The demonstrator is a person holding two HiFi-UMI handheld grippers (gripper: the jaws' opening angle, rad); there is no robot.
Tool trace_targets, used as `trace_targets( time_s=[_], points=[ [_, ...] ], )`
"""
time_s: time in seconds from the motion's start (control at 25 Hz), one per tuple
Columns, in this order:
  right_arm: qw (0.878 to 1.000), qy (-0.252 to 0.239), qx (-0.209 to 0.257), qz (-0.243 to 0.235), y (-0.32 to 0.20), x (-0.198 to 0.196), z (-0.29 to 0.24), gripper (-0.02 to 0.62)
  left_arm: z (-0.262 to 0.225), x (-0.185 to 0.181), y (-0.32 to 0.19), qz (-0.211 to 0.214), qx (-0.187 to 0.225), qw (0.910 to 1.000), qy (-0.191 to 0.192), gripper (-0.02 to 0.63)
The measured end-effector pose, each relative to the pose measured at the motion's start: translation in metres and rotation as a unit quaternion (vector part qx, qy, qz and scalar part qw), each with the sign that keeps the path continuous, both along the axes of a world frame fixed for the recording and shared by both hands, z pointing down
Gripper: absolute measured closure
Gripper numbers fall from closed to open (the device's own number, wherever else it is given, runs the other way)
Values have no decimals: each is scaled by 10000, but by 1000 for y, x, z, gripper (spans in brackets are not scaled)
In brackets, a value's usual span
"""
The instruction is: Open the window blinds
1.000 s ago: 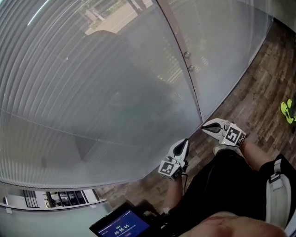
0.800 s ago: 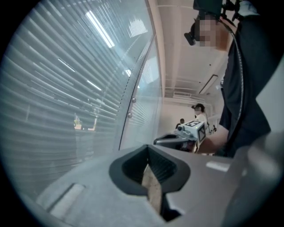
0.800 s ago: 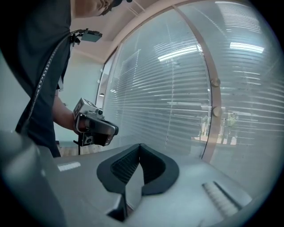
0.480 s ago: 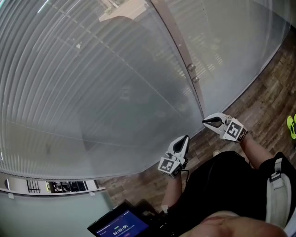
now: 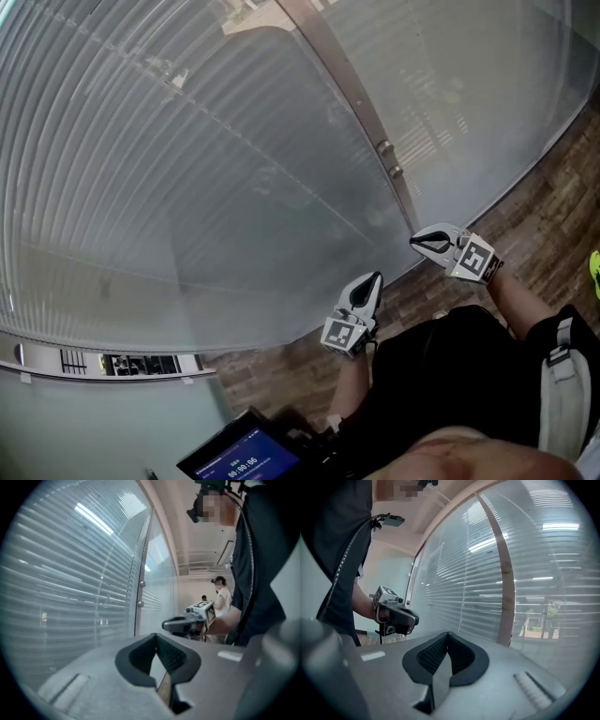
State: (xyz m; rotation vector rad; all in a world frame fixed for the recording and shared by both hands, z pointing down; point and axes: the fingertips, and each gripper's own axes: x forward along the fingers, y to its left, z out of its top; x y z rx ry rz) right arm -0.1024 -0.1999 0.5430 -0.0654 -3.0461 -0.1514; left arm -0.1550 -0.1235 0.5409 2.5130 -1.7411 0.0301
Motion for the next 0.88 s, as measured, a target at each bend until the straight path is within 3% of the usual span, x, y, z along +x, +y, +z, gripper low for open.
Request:
trace_targets(
  time_s=[0.2,0.4,0.72,0.88],
  points=[
    [9992,-205,-275,207,-14,-3,-13,589,-17,-2,-10,113,-12,9999,22,604],
    [9987,34,-78,508,-24,8,-8,589,-23,9,-23,457,-12,9989,58,604],
    [9924,-230,-18,1211,-30,2,-27,589,-25,0,-31,1149,37,9933,79,604],
    [9870,-129,159,1594,-32,1,-35,589,-24,-1,-24,1441,-36,9895,79,604]
  ],
)
